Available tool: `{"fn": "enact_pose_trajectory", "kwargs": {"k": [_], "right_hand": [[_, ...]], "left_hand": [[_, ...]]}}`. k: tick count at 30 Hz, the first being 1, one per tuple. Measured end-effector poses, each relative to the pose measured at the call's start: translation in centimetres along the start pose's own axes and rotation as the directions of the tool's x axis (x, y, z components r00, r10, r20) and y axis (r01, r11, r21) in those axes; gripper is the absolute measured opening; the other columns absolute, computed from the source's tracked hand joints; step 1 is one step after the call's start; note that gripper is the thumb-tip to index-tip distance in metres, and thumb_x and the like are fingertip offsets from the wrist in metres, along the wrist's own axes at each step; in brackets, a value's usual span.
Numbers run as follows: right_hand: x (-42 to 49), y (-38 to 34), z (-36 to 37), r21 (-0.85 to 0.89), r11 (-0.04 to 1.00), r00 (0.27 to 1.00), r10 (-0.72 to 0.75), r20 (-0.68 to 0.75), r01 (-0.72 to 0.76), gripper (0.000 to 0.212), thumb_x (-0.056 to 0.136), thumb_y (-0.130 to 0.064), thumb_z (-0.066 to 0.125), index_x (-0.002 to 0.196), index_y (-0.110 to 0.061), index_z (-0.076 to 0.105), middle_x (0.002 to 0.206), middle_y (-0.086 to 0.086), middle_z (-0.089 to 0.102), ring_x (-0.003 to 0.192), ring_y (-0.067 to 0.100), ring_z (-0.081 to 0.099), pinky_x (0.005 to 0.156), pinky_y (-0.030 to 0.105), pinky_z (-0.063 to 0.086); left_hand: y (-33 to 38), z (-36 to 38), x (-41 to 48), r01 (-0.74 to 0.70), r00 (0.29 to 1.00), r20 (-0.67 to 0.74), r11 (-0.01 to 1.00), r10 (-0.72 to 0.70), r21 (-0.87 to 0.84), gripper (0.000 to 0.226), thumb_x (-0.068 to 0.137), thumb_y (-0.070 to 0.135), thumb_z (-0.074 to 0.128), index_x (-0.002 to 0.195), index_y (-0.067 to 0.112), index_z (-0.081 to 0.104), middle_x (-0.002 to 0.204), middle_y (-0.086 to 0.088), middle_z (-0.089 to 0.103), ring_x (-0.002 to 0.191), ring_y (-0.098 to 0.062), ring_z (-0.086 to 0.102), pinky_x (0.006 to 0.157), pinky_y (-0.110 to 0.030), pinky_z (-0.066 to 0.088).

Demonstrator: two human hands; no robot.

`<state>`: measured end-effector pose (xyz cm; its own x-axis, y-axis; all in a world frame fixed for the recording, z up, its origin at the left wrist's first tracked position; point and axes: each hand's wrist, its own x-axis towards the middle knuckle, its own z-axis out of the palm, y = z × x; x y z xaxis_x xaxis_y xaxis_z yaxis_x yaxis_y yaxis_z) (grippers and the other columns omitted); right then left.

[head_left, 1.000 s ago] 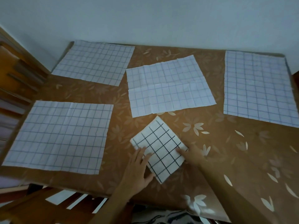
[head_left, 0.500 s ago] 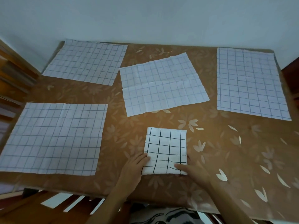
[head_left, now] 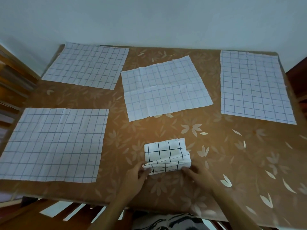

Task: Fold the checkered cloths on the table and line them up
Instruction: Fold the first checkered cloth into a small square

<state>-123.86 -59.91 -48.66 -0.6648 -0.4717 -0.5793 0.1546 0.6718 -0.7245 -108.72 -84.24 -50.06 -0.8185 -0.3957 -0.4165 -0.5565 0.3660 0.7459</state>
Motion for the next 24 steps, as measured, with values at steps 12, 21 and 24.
{"fn": "enact_pose_trajectory", "kwargs": {"k": [12,21,24], "right_hand": [[2.5,-1.2,1.1,0.039,0.992,0.956,0.130,-0.264,-0.124,0.026,0.098,-0.025,0.059,0.074,-0.018,0.065,0.063,0.000,0.070,0.056,0.015,0.066,0.066,0.031,0.056],[4.2,-1.2,1.2,-0.125,0.979,0.944,0.115,-0.311,-0.161,0.024,0.099,-0.040,0.053,0.104,-0.020,0.065,0.084,-0.002,0.071,0.074,0.011,0.062,0.055,0.015,0.035],[4.8,-0.8,1.2,-0.130,0.978,0.941,0.116,-0.319,-0.164,0.027,0.097,-0.043,0.055,0.104,-0.020,0.067,0.087,-0.003,0.071,0.076,0.011,0.064,0.055,0.017,0.039]], "left_hand": [[0.2,0.6,1.4,0.104,0.991,-0.077,0.993,-0.108,-0.058,0.050,0.095,0.023,0.066,0.141,0.023,0.048,0.090,0.008,0.071,0.074,-0.005,0.068,0.077,-0.027,0.058],[0.9,1.2,2.5,0.185,0.973,-0.152,0.980,-0.173,0.067,0.041,0.097,0.033,0.060,0.134,0.018,0.050,0.092,0.010,0.067,0.081,-0.008,0.066,0.072,-0.014,0.051],[0.9,1.5,2.4,0.181,0.971,-0.181,0.976,-0.157,0.124,0.046,0.096,0.039,0.060,0.137,0.022,0.046,0.096,0.010,0.067,0.085,-0.008,0.066,0.081,-0.017,0.053]]}}
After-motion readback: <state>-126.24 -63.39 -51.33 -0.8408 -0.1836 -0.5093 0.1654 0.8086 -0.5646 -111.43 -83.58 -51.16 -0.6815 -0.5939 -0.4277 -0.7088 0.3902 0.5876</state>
